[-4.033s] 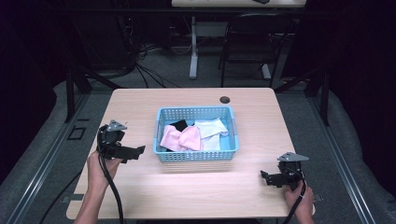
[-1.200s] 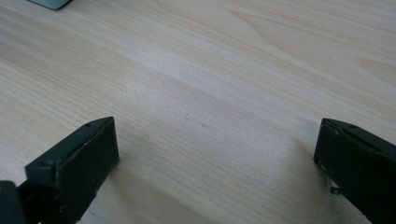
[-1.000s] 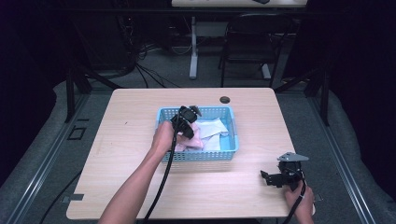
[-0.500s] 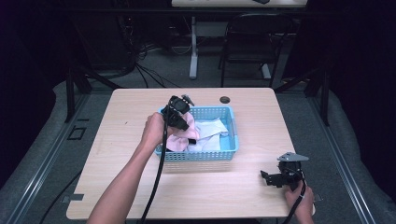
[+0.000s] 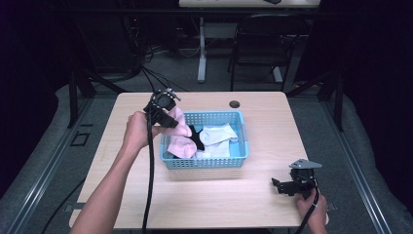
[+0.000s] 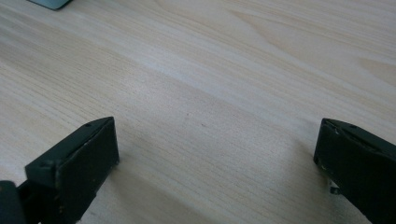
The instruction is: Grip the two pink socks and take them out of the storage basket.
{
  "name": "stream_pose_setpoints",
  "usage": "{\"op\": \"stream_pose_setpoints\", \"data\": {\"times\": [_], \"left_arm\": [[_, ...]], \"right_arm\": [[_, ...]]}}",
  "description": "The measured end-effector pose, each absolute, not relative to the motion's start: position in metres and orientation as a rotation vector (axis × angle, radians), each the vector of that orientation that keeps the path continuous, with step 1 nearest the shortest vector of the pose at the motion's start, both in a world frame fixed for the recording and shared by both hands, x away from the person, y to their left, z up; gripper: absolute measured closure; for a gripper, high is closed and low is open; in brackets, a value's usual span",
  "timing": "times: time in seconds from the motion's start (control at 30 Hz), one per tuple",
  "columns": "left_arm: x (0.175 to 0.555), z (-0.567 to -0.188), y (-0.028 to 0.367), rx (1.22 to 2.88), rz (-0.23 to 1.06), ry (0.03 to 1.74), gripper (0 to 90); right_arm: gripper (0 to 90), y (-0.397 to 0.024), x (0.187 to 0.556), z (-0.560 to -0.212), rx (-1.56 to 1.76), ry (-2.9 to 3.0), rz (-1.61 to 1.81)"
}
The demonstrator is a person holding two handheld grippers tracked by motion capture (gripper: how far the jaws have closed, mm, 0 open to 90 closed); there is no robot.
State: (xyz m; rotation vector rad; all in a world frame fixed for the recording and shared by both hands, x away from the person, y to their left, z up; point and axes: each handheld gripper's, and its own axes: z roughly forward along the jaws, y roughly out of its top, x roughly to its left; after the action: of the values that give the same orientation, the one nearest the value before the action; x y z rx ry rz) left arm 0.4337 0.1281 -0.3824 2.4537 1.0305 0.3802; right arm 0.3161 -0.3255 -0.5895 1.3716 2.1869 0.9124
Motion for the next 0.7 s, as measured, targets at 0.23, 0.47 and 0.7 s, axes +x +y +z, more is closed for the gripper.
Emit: {"op": "stream_pose_setpoints", "data": {"times": [0.23,0.47,0.7], "left_arm": [[0.427,-0.377,0.164,2.395,0.412,1.098,80.0],[0.422,-0.381,0.192,2.373,0.446,1.161,80.0],[0.420,-0.398,0.228,2.328,0.438,1.268,80.1]], "right_arm": [[0.0,-0.325,0.316,-0.590,1.371,2.187,0.913],[0.0,-0.326,0.316,-0.590,1.369,2.185,0.915],[0.0,-0.325,0.316,-0.589,1.372,2.187,0.912]]}}
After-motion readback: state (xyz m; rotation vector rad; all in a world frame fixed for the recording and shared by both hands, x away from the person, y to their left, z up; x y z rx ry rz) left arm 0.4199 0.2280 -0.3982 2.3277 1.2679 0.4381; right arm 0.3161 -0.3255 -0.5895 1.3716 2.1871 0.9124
